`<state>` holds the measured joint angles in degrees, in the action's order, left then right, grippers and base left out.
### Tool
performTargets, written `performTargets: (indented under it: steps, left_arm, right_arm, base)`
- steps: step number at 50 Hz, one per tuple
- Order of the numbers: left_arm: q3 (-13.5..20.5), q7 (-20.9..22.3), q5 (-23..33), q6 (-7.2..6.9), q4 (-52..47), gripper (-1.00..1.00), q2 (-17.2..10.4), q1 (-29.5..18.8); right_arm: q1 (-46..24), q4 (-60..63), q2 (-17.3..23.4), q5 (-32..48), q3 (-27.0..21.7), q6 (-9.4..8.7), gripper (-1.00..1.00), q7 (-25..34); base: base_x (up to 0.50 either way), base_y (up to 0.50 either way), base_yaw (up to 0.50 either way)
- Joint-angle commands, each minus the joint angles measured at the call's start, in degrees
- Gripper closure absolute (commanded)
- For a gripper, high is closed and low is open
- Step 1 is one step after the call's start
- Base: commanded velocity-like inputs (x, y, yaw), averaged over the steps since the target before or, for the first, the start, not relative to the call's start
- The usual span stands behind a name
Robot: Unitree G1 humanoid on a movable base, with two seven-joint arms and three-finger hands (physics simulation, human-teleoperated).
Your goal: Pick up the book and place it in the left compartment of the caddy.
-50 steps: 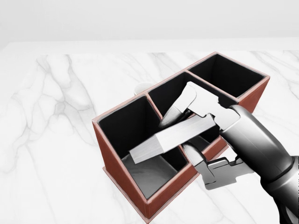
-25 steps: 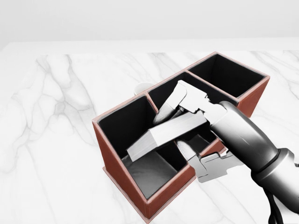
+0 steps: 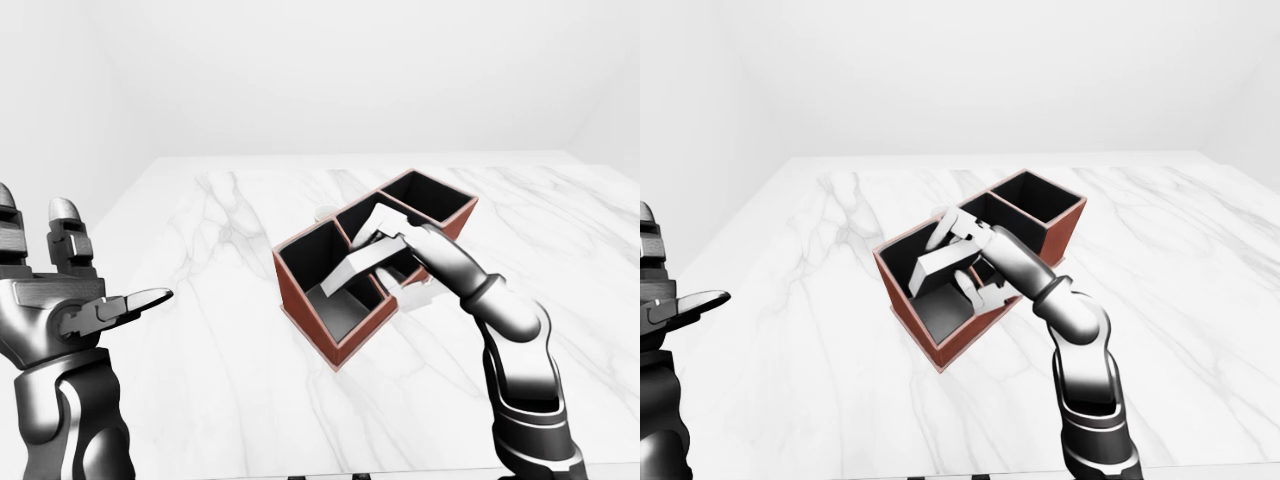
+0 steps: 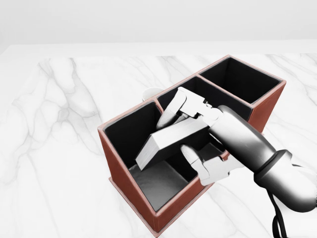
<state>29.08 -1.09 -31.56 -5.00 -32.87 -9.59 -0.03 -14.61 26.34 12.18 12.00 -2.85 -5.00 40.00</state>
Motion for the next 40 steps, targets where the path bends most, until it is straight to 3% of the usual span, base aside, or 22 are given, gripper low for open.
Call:
performTargets:
  steps: [1, 40]
  left_arm:
    - [0.1, 0.0, -0.1, 0.00, -0.1, -1.00, -0.1, 0.0]
    - [0.3, -0.1, -0.6, 0.00, -0.3, -1.00, -0.1, 0.0]
  right_arm:
    - [-0.7, -2.2, -0.4, -1.0, 0.5, 0.00, 1.00, -1.4]
    - [-1.2, -14.2, -2.7, 2.7, 1.8, 0.00, 1.00, -0.3]
  base:
    - [0.00, 0.00, 0.00]
    - [0.00, 0.00, 0.00]
